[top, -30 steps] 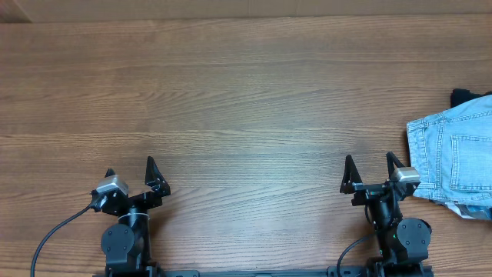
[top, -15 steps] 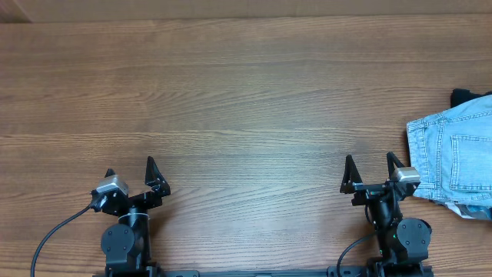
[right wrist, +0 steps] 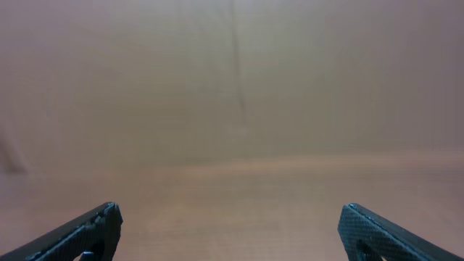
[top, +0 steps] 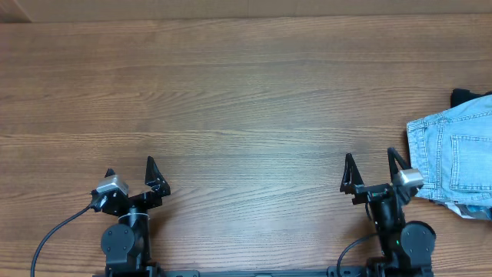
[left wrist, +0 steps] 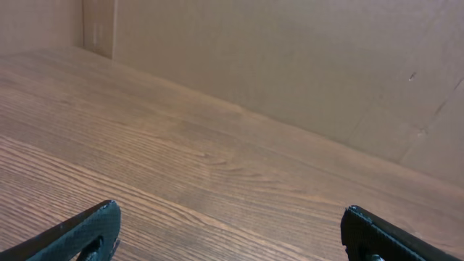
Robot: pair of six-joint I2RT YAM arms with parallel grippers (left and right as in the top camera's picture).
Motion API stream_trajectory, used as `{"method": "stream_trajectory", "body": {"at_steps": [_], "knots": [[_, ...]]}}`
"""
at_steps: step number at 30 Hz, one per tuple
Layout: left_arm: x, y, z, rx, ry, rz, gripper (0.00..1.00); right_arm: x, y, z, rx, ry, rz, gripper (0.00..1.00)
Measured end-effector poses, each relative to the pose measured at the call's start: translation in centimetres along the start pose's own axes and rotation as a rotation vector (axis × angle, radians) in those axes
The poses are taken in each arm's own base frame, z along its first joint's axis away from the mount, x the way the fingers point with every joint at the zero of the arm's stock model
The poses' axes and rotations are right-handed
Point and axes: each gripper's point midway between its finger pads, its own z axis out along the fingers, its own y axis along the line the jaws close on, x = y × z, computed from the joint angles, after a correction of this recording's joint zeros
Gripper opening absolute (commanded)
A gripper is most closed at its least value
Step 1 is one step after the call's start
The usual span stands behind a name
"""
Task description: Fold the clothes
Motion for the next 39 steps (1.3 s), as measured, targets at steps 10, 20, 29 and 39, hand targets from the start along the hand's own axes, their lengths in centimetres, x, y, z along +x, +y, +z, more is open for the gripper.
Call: {"method": "stream_trajectory", "body": {"at_steps": [10,20,29,39], "knots": [[0.0,0.0,0.0,0.000,0.000,0.000,1.00,-3.4,1.9,-0.3,-0.098,-0.137,-0.025,1.00],[0.0,-0.1,0.0,0.003,0.001,0.000,1.00,-7.7,-4.3,0.2,0.331,0.031,-0.025,1.00],[0.1,0.0,0.0,0.003,0.003,0.000,1.00,-9.7,-5.9,3.7,0.436,0.140,-0.042,1.00],[0.1,0.0,0.0,0.003,0.003,0.000,1.00,-11.1,-6.1,3.7,0.452,0.090,-0.043,1.00]]}}
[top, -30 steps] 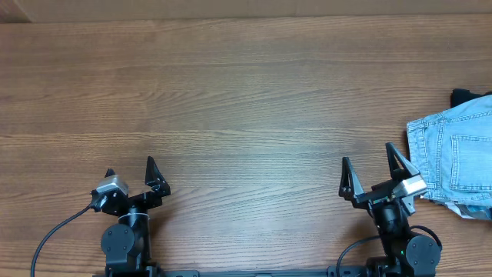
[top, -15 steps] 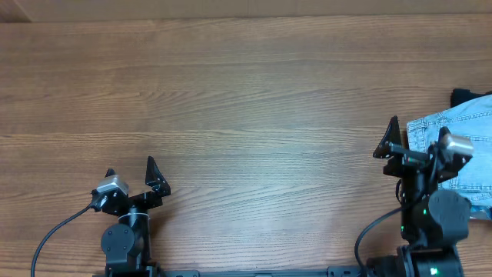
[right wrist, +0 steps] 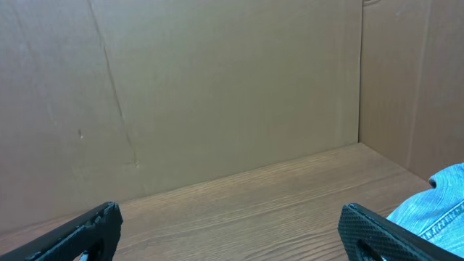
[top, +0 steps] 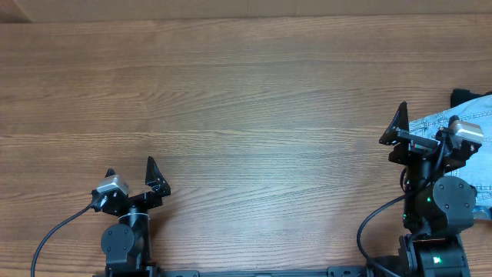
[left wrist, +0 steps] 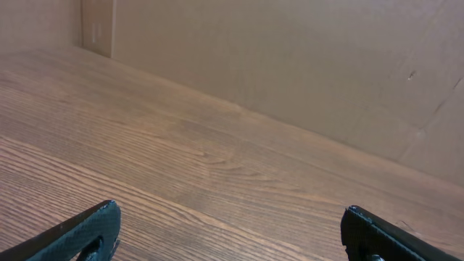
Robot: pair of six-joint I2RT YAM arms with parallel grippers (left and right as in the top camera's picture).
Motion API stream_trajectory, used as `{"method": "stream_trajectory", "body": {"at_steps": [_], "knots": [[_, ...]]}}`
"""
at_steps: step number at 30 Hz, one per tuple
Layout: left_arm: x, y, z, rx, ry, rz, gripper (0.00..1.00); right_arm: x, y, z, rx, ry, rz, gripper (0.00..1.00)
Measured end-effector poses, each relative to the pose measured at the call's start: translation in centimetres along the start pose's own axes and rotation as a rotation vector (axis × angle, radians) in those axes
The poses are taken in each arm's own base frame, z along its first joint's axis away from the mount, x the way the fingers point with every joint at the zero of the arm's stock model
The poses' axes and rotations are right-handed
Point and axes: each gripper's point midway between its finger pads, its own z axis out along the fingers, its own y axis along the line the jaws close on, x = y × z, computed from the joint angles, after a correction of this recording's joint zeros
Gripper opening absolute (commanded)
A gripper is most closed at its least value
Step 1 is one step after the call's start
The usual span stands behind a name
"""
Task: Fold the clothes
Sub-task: 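Reach the right gripper to the denim pile and grasp a pair of shorts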
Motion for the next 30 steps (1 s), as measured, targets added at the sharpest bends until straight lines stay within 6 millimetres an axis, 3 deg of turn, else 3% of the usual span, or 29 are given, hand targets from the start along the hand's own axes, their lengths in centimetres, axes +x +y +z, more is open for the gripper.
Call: {"method": "stream_trajectory", "body": {"at_steps": [18,22,25,27,30], "knots": [[0.0,0.0,0.0,0.000,0.000,0.000,1.00,-0.2,0.0,0.0,0.002,-0.007,0.002,1.00],[0.0,0.0,0.0,0.000,0.000,0.000,1.00,0.5,-1.5,0.0,0.082,0.017,-0.010,1.00],[0.0,0.0,0.0,0.000,0.000,0.000,1.00,0.7,-4.2,0.3,0.222,0.026,-0.021,1.00],[0.0,0.0,0.0,0.000,0.001,0.000,1.00,2.2,-6.7,1.4,0.332,0.086,-0.043,1.00],[0.0,0.0,0.0,0.000,0.001,0.000,1.00,8.2,-9.4,3.9,0.445,0.327,-0.123,1.00]]}}
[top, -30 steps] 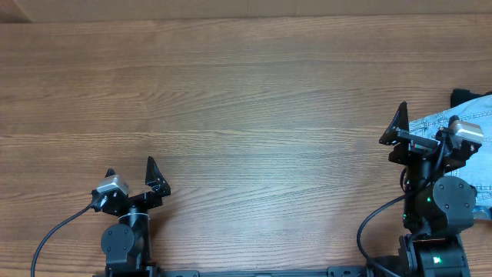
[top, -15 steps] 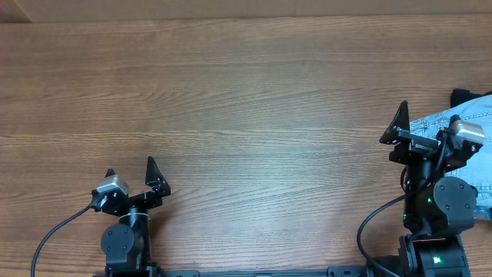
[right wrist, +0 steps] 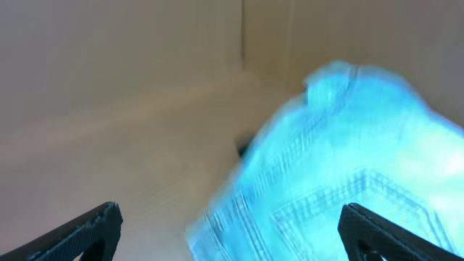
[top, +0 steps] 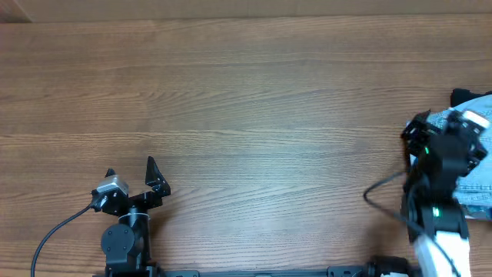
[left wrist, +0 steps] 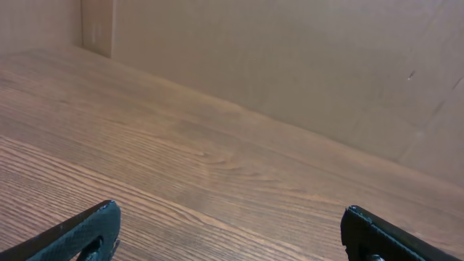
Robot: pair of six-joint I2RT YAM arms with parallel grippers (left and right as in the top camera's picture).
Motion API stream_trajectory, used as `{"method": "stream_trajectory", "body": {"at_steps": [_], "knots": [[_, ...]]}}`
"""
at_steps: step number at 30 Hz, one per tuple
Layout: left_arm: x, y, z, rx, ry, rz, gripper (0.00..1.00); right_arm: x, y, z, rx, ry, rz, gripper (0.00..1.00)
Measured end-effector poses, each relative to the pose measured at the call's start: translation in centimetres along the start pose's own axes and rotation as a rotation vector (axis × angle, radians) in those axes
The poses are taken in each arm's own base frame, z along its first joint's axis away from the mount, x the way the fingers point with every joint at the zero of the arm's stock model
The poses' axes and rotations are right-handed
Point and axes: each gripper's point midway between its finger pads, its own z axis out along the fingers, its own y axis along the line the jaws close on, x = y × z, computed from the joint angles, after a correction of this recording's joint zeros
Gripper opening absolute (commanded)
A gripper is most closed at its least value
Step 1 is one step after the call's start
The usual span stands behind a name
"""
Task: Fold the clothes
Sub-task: 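Reach the right gripper to the denim pile and grasp a pair of shorts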
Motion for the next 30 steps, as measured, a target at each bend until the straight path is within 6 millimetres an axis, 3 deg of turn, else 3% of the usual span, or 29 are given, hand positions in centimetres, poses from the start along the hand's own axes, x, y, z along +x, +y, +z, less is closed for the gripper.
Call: {"method": "stream_trajectory", "body": {"at_steps": [1,3,8,20,30], "knots": [[0.0,0.0,0.0,0.000,-0.001,0.000,1.00,1.7,0.3,1.2,0.017,0.089,-0.051,1.00],[0.0,0.0,0.0,0.000,-0.001,0.000,1.00,3.1,0.7,2.4,0.036,0.194,-0.109,1.00],[0.0,0.0,0.0,0.000,-0.001,0.000,1.00,2.0,1.3,3.6,0.049,0.262,-0.144,1.00],[0.0,0.0,0.0,0.000,-0.001,0.000,1.00,3.5,1.5,3.9,0.032,0.322,-0.158,1.00],[0.0,0.0,0.0,0.000,0.000,0.000,1.00,10.8,-0.3,7.1,0.216,0.543,-0.320,1.00]]}}
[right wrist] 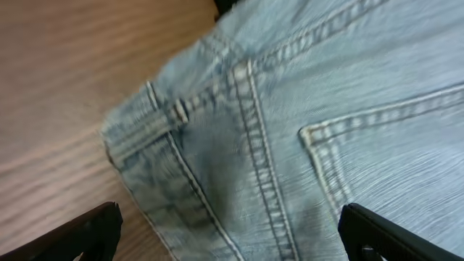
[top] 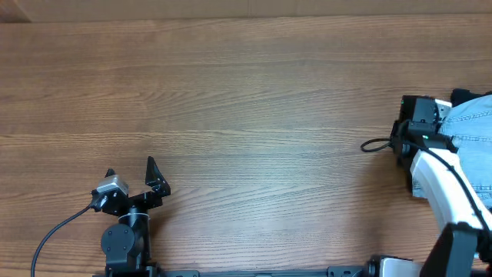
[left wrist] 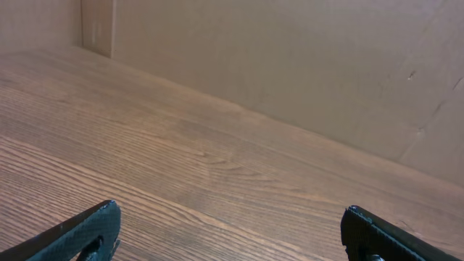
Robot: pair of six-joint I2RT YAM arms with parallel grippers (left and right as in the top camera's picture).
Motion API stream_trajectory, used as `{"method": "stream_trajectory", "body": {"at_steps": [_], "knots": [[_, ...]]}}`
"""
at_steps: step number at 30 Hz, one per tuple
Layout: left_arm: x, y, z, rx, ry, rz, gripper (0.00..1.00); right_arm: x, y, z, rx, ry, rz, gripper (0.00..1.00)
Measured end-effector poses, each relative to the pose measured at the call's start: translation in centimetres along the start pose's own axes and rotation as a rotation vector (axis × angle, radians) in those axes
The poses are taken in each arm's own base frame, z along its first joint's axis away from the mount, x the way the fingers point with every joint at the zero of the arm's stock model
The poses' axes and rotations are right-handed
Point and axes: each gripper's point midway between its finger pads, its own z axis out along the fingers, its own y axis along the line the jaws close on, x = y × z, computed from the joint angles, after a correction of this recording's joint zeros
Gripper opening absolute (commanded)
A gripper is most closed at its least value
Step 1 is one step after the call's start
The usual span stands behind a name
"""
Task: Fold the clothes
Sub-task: 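Reach the right gripper to the denim pile and grasp a pair of shorts, then drag the light-blue denim shorts left and lay them flat on the table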
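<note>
Light blue denim jeans (top: 470, 115) lie at the table's right edge, partly out of the overhead view. In the right wrist view the jeans (right wrist: 304, 109) fill most of the frame, showing a waistband corner and pocket stitching. My right gripper (right wrist: 228, 233) hangs open just above that corner, one fingertip over the wood and the other over denim. From overhead the right gripper (top: 417, 129) sits at the jeans' left edge, its fingers hidden beneath the wrist. My left gripper (top: 131, 175) rests open at the front left with nothing between its fingers; in its own view the left gripper (left wrist: 228, 235) faces bare wood.
The wooden table (top: 246, 100) is walled by cardboard (left wrist: 290, 65) at the back. A dark piece of cloth (top: 460, 95) peeks out behind the jeans at the far right. A black cable (top: 377, 145) loops out left of the right wrist.
My right arm has reached farther out and lower, so the wrist view now looks closely down on the jeans' waistband corner. The left arm has not moved.
Both grippers first rested open at the front edge, the jeans lying untouched at the right. The right arm then stood raised and turned toward the jeans, then was over their left edge, and now hangs low above the waistband corner, still open.
</note>
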Motion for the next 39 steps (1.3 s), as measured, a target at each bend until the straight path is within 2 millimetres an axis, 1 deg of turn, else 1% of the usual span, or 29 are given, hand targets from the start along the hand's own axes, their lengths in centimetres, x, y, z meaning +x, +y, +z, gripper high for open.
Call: {"method": "stream_trajectory", "body": {"at_steps": [3,6,8,11,12,14,16,17,18,19,20,23,27,29,33,35,37,38,39], "knots": [[0.0,0.0,0.0,0.000,0.000,0.000,1.00,0.8,0.4,0.5,0.020,0.028,-0.031,1.00],[0.0,0.0,0.0,0.000,0.000,0.000,1.00,1.4,0.7,0.2,0.037,0.042,-0.077,0.99],[0.0,0.0,0.0,0.000,0.000,0.000,1.00,2.7,0.7,0.8,0.061,0.096,-0.123,0.99],[0.0,0.0,0.0,0.000,0.000,0.000,1.00,3.7,0.9,1.9,0.092,0.136,-0.162,0.98],[0.0,0.0,0.0,0.000,0.000,0.000,1.00,4.0,0.8,2.2,0.113,0.146,-0.176,0.96],[0.0,0.0,0.0,0.001,-0.001,0.000,1.00,4.7,0.5,2.9,0.163,0.170,-0.212,0.84],[0.0,0.0,0.0,0.001,-0.001,0.000,1.00,4.7,0.1,3.1,0.199,0.169,-0.221,0.82],[0.0,0.0,0.0,0.000,0.000,0.000,1.00,4.6,-0.2,3.1,0.218,0.162,-0.220,0.78],[0.0,0.0,0.0,0.000,0.000,0.000,1.00,4.4,-0.3,3.1,0.231,0.156,-0.219,0.73],[0.0,0.0,0.0,0.000,0.000,0.000,1.00,4.3,-0.5,3.1,0.239,0.149,-0.217,0.54],[0.0,0.0,0.0,0.000,0.000,0.000,1.00,4.1,-0.6,3.1,0.248,0.142,-0.211,0.43],[0.0,0.0,0.0,0.000,-0.001,0.000,1.00,3.7,-0.8,3.1,0.266,0.128,-0.204,0.04],[0.0,0.0,0.0,0.000,0.000,0.000,1.00,3.3,-1.2,2.7,0.283,0.133,-0.214,0.04],[0.0,0.0,0.0,0.000,-0.001,0.000,1.00,2.0,-1.4,2.1,0.281,0.133,-0.212,0.04],[0.0,0.0,0.0,0.000,0.000,0.000,1.00,-2.3,-1.8,-0.1,0.260,0.108,-0.113,0.04],[0.0,0.0,0.0,0.000,0.000,0.000,1.00,-3.8,-1.3,-1.2,0.206,0.100,-0.072,0.04],[0.0,0.0,0.0,0.000,0.000,0.000,1.00,-5.1,0.3,-3.0,0.121,0.082,-0.055,0.04],[0.0,0.0,0.0,0.000,0.000,0.000,1.00,-5.4,0.7,-3.5,0.100,0.071,-0.052,0.04],[0.0,0.0,0.0,0.000,0.000,0.000,1.00,-6.1,2.4,-5.4,0.046,0.040,-0.072,0.04]]}}
